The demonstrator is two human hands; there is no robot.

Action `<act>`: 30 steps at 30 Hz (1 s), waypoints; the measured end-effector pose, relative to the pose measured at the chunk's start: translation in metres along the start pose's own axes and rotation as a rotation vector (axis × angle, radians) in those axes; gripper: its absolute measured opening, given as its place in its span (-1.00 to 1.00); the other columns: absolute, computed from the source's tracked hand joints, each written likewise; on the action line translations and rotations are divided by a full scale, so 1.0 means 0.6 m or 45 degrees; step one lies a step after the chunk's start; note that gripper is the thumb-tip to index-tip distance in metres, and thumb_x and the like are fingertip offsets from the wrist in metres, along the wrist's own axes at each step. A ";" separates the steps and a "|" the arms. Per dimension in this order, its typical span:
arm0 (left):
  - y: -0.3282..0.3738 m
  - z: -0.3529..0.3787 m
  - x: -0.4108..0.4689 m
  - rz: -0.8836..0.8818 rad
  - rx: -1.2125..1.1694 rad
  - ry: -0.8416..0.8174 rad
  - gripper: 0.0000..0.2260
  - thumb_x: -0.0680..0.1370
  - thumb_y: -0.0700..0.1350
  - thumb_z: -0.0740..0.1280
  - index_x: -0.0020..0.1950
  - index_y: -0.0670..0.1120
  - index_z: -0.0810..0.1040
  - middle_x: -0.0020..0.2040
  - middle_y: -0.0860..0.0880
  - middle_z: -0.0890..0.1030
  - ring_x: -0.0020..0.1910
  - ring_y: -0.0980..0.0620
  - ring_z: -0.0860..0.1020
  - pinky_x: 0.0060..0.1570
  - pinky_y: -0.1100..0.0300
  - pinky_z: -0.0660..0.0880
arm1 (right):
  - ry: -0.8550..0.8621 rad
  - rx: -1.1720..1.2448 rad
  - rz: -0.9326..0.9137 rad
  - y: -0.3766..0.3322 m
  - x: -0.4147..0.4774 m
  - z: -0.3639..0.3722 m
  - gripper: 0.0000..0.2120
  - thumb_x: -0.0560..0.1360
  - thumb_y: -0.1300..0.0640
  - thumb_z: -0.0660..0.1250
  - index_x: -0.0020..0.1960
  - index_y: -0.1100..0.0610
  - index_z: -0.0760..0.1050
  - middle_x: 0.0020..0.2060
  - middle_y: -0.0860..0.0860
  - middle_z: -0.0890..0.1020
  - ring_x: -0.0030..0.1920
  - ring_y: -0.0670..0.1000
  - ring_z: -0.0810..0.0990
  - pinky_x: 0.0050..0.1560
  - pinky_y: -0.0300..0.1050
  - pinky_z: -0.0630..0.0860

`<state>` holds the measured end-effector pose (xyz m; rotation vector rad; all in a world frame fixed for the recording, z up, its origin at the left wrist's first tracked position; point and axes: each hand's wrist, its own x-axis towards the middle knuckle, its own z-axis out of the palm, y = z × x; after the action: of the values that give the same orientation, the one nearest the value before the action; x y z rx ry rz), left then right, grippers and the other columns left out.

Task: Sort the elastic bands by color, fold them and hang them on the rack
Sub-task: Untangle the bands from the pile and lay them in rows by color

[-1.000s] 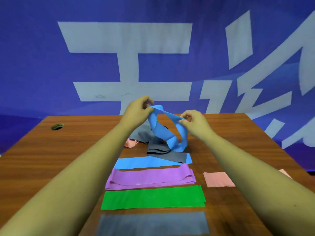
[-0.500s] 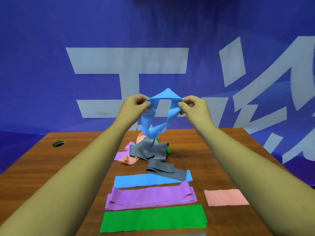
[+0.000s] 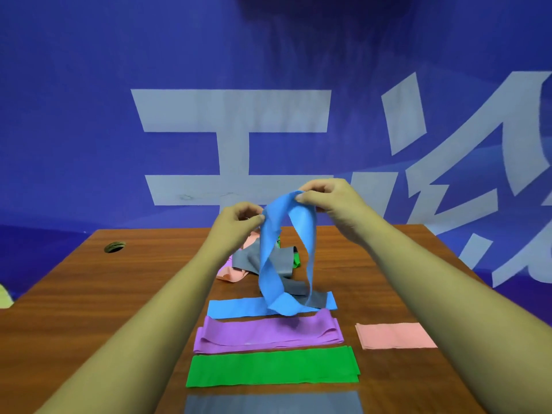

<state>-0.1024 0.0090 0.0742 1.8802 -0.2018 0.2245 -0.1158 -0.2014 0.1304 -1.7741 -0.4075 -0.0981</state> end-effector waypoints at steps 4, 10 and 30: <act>0.022 -0.008 -0.003 -0.154 -0.259 0.126 -0.90 0.53 -0.23 0.32 -0.05 -0.12 0.63 -0.19 0.00 0.64 -0.30 0.12 0.57 -0.19 0.21 0.44 | -0.153 0.151 0.055 -0.030 -0.015 0.014 -0.89 0.44 0.19 0.40 -0.27 0.12 0.57 -0.32 0.00 0.61 -0.23 0.01 0.53 -0.13 -0.11 0.46; 0.060 -0.020 -0.040 0.048 -0.169 0.227 -0.82 0.62 -0.13 0.22 -0.07 0.03 0.59 -0.01 0.04 0.64 -0.14 0.10 0.59 -0.11 0.19 0.48 | -0.198 0.199 0.032 -0.047 -0.038 0.027 -0.82 0.55 0.22 0.32 -0.22 0.11 0.58 -0.20 0.07 0.62 -0.14 0.04 0.56 -0.04 -0.03 0.48; 0.132 -0.018 -0.106 0.438 0.077 -0.018 -0.90 0.58 -0.09 0.35 -0.09 -0.05 0.64 -0.19 0.07 0.67 -0.21 0.27 0.59 -0.21 0.45 0.46 | 0.031 -0.506 -0.205 -0.082 -0.091 0.035 -0.88 0.51 0.11 0.41 0.00 0.13 0.61 -0.19 -0.06 0.66 -0.19 -0.14 0.62 -0.14 -0.22 0.56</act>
<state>-0.1844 -0.0038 0.1341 1.8989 -0.5342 0.4558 -0.1860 -0.1841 0.1553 -2.1252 -0.5412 -0.3333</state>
